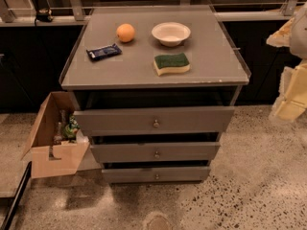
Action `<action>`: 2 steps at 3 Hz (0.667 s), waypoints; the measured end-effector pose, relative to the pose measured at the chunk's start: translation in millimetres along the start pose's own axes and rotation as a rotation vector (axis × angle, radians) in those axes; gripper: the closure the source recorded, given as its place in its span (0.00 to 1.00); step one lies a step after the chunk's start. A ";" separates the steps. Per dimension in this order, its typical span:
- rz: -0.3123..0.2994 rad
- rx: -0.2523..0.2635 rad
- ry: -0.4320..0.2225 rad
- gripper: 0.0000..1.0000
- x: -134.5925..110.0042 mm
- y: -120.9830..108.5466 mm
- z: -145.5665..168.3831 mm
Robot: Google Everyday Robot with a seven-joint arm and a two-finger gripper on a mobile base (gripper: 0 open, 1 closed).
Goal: Open bottom drawer
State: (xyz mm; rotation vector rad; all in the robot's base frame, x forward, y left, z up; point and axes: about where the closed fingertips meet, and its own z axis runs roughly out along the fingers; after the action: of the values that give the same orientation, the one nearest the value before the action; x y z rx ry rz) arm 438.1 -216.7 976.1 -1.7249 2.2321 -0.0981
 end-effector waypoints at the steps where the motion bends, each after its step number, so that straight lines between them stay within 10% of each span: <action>1: 0.000 0.000 0.000 0.00 0.0 0.0 0.0; 2: 0.030 -0.012 -0.042 0.00 3.8 5.5 15.9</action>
Offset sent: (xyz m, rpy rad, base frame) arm -0.0031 -0.0013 -0.0500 0.1349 0.0314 -0.0400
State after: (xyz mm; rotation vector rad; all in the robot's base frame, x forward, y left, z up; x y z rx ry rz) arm 436.8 -216.6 958.9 -1.6835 2.2316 -0.0408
